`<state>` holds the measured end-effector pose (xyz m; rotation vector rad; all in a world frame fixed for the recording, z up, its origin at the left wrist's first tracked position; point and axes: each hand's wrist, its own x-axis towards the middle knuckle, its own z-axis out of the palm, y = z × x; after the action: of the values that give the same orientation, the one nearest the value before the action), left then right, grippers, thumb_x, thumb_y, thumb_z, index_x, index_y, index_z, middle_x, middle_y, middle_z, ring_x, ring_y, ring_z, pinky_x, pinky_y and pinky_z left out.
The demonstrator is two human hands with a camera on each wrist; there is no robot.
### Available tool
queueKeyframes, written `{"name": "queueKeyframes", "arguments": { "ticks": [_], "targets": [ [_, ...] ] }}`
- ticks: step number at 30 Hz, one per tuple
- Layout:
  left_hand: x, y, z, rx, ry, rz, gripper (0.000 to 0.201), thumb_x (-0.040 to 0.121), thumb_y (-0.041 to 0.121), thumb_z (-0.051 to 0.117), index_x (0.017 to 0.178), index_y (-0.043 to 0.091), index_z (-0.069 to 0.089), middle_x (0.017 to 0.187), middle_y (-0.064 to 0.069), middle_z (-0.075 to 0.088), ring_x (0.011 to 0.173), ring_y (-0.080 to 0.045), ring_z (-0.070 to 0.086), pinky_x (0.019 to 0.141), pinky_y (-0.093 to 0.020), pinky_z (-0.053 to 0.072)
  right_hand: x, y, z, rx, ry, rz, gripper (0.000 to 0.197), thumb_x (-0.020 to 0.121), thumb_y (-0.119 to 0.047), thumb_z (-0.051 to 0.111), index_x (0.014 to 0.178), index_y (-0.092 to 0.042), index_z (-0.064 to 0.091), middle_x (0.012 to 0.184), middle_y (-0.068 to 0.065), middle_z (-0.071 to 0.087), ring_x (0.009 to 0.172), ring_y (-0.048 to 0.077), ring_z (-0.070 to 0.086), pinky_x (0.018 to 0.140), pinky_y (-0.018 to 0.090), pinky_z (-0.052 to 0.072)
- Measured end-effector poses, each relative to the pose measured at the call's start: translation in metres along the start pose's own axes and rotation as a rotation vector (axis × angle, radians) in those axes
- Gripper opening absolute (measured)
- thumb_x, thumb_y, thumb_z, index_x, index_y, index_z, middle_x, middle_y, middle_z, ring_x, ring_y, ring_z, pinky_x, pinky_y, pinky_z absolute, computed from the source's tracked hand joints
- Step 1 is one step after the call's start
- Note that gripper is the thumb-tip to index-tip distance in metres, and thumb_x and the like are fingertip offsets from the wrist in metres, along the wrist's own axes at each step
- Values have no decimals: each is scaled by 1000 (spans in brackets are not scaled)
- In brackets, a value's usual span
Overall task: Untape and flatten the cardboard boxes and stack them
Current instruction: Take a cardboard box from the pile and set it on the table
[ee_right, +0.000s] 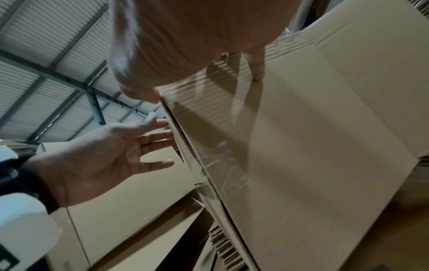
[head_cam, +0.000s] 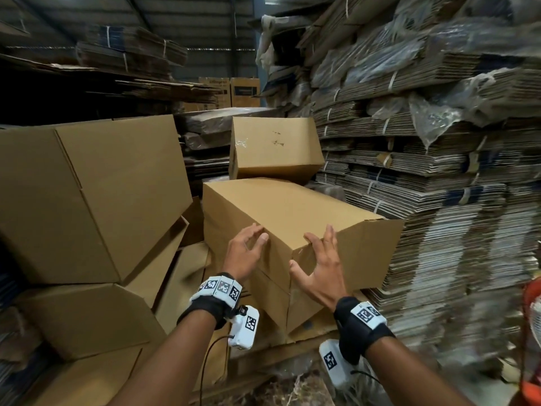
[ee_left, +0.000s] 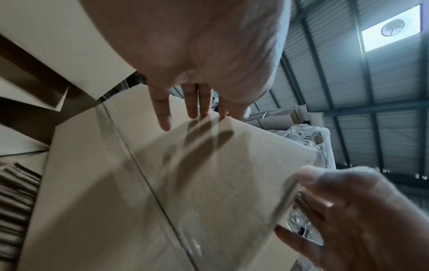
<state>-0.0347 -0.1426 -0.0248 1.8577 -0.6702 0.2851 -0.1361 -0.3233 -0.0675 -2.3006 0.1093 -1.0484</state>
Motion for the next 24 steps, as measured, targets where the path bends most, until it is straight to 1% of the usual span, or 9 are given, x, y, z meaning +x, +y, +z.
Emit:
{"name": "queueKeyframes", "arguments": {
  "ticks": [3,5,7,9,12,15,19,21,24],
  "targets": [
    [-3,7,2,-13,10,-63,48,103,40,56,147,21,52,161,1,40,146,-17,38,117,-33,31,-4,6,-4,-19,-22,-101,67,81,-48,64,144,-33,46,169,10,12,157,24,3,120,39,10],
    [-7,8,2,17,-15,-33,59,101,46,56,153,23,43,166,1,30,151,-18,31,117,-32,25,1,14,-11,-35,-27,-167,68,84,-32,72,147,-27,47,165,9,27,153,23,18,124,43,18],
    [-12,9,6,124,-59,47,76,93,60,61,156,27,36,169,2,19,152,-18,26,118,-39,26,9,24,-18,-53,-41,-189,72,84,-14,77,149,-19,47,161,8,34,150,22,25,122,50,28],
    [-17,10,15,243,-86,112,93,80,74,67,157,32,34,171,3,13,153,-18,22,119,-46,28,16,33,-25,-103,-31,-194,73,82,-7,78,148,-19,49,160,8,37,148,23,29,117,55,35],
    [-16,11,24,351,-71,97,92,76,72,72,153,34,38,170,1,14,155,-21,19,122,-53,29,22,40,-35,-261,-60,-125,67,83,-18,79,142,-33,51,165,7,27,152,27,21,113,61,33],
    [-19,9,18,402,-62,93,85,80,69,71,151,34,40,169,2,17,154,-21,23,119,-56,33,26,45,-45,-305,-46,56,67,84,-33,78,142,-34,44,169,8,12,156,27,8,118,61,25],
    [-32,-4,-7,310,51,72,75,88,53,72,152,29,41,167,-2,27,150,-22,31,120,-48,32,29,56,-51,-239,29,338,93,77,-51,81,152,-27,30,169,14,5,156,32,6,117,62,22],
    [-36,-9,-15,245,165,28,74,91,51,66,156,32,36,161,-4,39,145,-24,40,118,-51,37,28,54,-50,-149,58,417,102,73,-55,84,152,-27,26,168,20,2,155,36,7,117,61,24],
    [-38,-13,-14,200,250,-93,70,98,47,59,160,34,27,153,-4,49,138,-26,48,115,-49,40,25,44,-43,9,86,495,121,68,-55,88,158,-25,12,165,27,-8,155,41,1,121,55,18]
  ]
}}
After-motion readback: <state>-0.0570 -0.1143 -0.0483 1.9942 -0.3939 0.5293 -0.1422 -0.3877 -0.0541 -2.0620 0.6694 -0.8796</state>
